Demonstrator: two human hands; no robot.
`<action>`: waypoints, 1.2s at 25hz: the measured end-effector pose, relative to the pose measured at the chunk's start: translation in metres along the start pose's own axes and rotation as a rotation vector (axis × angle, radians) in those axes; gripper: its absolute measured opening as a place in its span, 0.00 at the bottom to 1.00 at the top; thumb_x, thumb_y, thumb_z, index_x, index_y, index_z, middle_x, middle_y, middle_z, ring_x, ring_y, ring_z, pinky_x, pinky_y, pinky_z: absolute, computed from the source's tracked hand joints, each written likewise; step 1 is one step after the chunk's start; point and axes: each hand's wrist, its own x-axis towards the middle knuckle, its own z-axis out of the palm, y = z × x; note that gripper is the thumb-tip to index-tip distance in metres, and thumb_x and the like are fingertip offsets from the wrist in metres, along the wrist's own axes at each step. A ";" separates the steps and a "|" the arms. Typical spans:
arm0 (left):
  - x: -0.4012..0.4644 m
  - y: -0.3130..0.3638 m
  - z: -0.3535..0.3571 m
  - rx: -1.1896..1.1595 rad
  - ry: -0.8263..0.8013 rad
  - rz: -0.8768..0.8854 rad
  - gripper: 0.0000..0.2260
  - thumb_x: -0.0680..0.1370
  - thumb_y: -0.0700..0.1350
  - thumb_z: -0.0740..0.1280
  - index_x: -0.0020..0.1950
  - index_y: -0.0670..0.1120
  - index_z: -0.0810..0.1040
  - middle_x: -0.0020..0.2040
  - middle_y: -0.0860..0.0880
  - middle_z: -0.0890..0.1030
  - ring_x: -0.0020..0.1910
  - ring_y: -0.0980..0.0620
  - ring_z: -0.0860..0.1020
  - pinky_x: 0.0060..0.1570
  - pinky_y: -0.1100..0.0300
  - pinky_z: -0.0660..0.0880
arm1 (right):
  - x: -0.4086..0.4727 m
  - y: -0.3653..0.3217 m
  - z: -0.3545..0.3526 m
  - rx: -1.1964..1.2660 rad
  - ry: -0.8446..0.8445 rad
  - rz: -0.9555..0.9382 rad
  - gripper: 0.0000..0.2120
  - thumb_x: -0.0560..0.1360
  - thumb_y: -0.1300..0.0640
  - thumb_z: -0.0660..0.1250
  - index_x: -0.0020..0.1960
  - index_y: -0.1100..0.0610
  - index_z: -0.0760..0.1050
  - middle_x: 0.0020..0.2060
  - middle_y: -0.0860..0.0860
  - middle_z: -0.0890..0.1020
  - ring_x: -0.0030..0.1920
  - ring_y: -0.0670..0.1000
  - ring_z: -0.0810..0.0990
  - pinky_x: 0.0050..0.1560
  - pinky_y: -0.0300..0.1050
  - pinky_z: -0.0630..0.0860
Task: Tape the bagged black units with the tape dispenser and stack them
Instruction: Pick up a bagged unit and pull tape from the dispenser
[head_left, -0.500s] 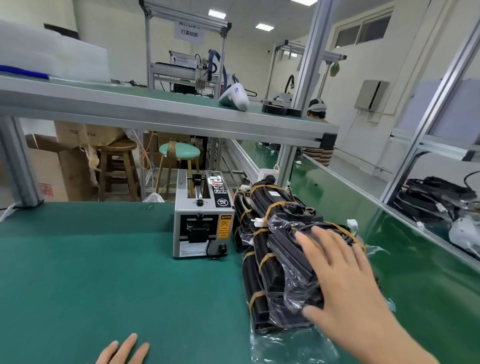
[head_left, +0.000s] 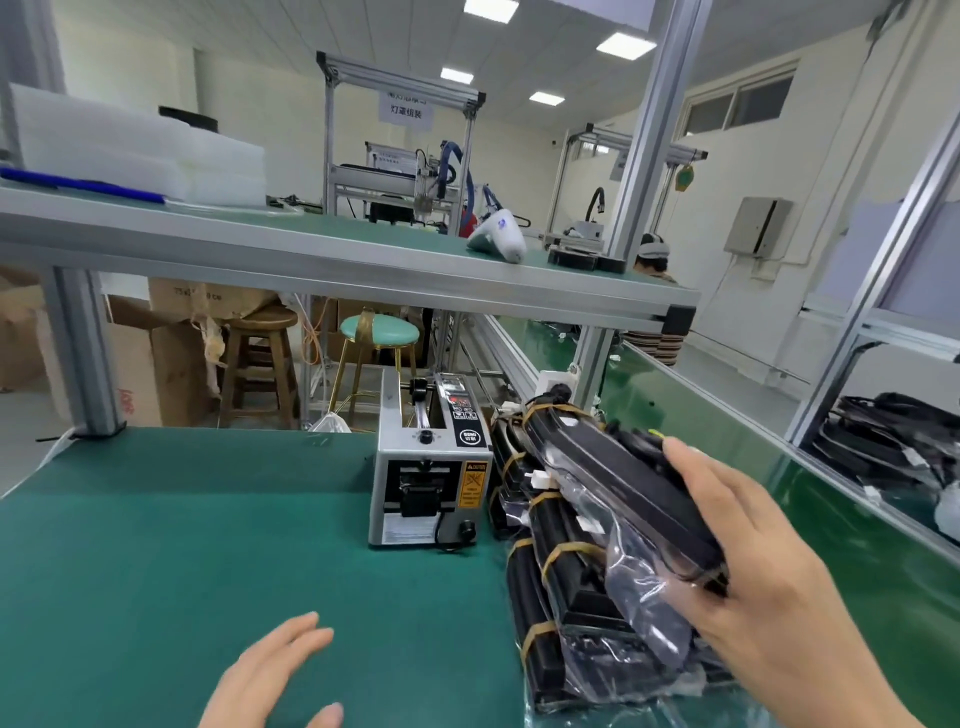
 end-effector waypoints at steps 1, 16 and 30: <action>0.002 0.006 0.000 -0.085 0.039 0.024 0.18 0.69 0.70 0.60 0.59 0.77 0.67 0.59 0.79 0.68 0.59 0.78 0.66 0.59 0.80 0.59 | 0.006 -0.015 -0.004 0.111 0.042 -0.049 0.50 0.61 0.64 0.80 0.76 0.44 0.60 0.65 0.43 0.73 0.58 0.43 0.76 0.52 0.34 0.77; 0.056 -0.009 -0.066 -0.635 0.083 -0.281 0.25 0.57 0.30 0.77 0.51 0.46 0.82 0.46 0.45 0.85 0.42 0.53 0.83 0.39 0.68 0.76 | 0.003 -0.200 0.166 0.776 -0.387 0.205 0.42 0.69 0.50 0.69 0.73 0.37 0.46 0.63 0.35 0.64 0.59 0.35 0.69 0.54 0.23 0.66; 0.061 -0.028 -0.089 -0.109 -0.064 0.003 0.44 0.60 0.47 0.75 0.71 0.65 0.60 0.72 0.64 0.63 0.71 0.67 0.60 0.67 0.71 0.60 | 0.111 -0.123 0.153 0.554 -0.651 -0.159 0.34 0.58 0.52 0.82 0.60 0.46 0.72 0.52 0.39 0.74 0.54 0.41 0.74 0.58 0.43 0.73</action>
